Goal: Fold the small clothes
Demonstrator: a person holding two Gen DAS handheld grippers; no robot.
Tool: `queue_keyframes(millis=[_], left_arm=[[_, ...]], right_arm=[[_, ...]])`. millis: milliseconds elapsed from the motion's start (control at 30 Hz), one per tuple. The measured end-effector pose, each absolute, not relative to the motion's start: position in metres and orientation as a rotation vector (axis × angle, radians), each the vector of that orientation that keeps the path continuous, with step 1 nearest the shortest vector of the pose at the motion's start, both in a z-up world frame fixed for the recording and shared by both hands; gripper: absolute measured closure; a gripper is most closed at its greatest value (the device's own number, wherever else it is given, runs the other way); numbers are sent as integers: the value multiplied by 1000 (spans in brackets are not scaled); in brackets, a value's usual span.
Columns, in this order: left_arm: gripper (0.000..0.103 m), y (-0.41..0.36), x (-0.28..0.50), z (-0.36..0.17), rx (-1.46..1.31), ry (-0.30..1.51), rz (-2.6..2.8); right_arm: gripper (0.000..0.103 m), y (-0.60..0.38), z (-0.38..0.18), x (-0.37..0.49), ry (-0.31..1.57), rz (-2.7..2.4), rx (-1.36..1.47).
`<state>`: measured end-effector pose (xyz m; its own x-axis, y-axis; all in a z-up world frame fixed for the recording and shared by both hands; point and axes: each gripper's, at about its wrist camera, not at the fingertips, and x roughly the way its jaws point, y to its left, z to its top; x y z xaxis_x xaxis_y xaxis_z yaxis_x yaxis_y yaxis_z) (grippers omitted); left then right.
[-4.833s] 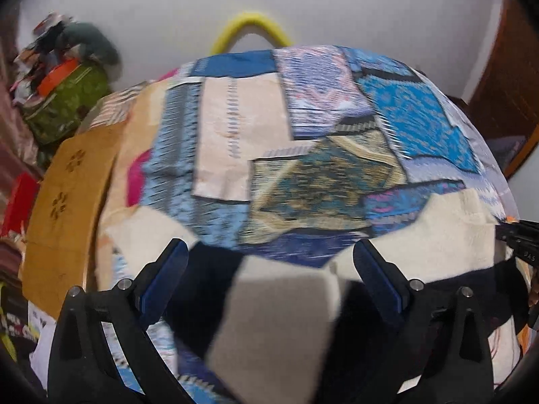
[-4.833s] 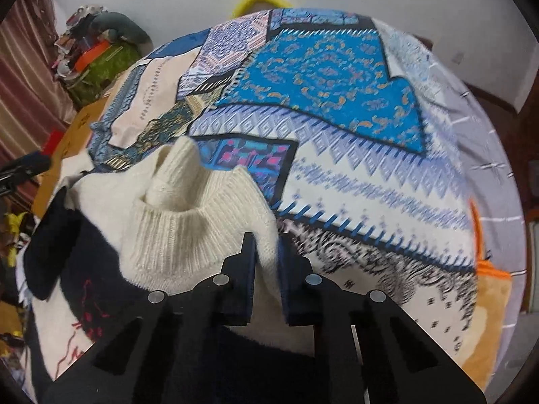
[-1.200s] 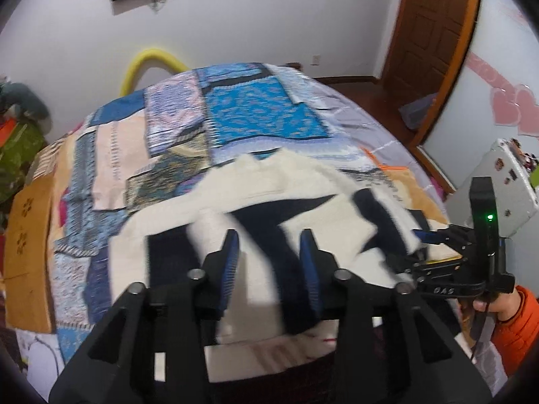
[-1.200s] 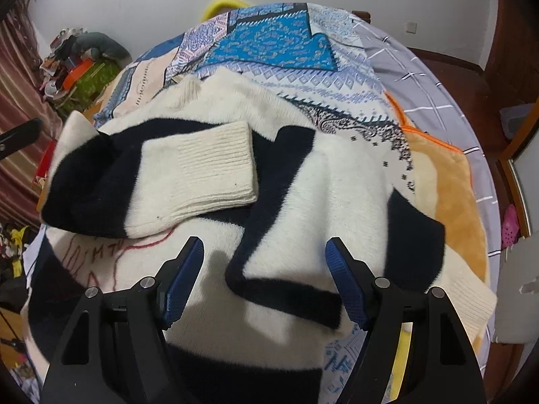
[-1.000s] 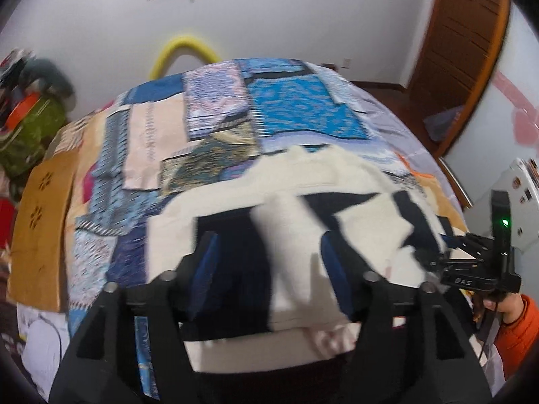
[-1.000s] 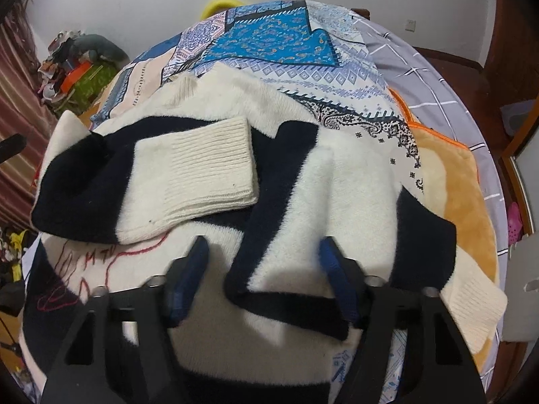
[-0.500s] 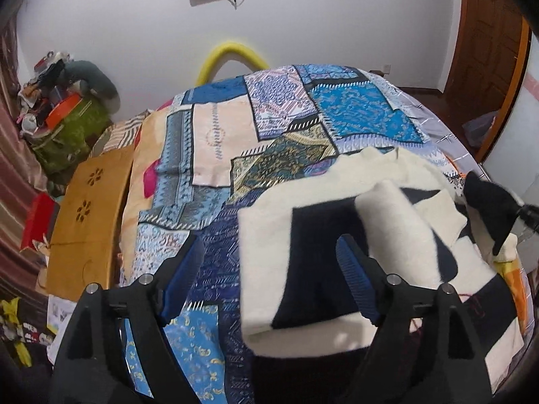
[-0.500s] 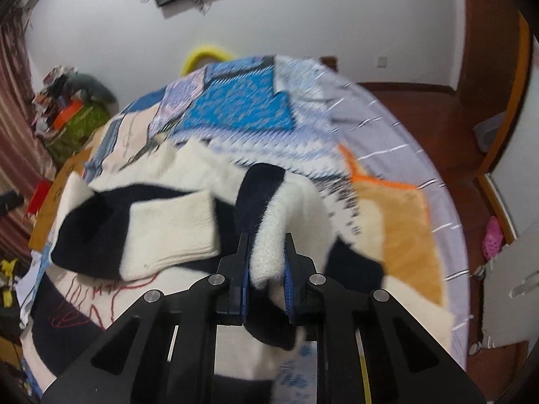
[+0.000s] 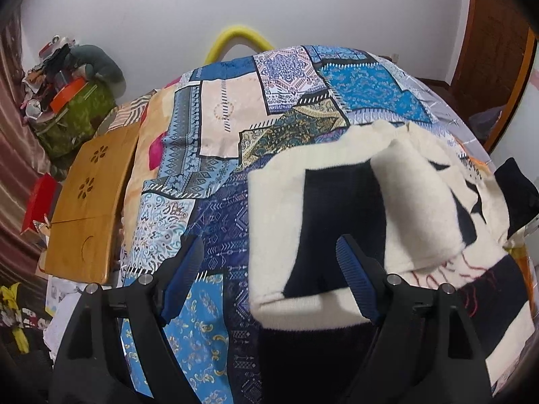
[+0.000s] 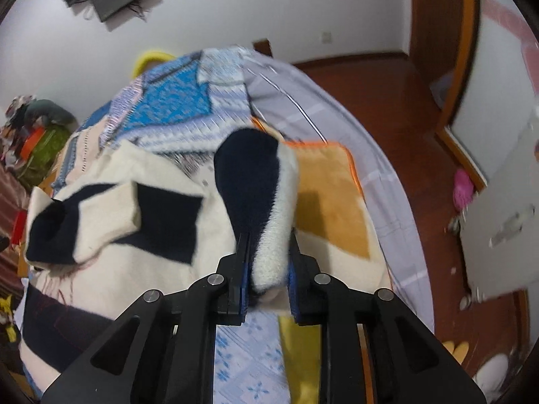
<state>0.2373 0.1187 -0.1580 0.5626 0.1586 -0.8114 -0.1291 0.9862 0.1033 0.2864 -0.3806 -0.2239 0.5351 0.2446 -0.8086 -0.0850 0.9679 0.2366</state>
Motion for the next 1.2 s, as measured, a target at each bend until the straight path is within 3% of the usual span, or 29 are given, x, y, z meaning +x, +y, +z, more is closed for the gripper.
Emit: queue_keyframes(millis=[233,567,767,1200], left_arm=[[22,126,224,-173,29,987,181],[22,146,209,-199,-7,1041,207],[22,154,205,-217,-38,1084,195],[21,174,210,-255,-130,1159,175]], right_arm=[[81,-391,-238,260,1044,198,245],[78,-367,-210,233,974,256,157],[61,-332,-191,242,926,342,120],[58,-238,-213,302,995,466,30]])
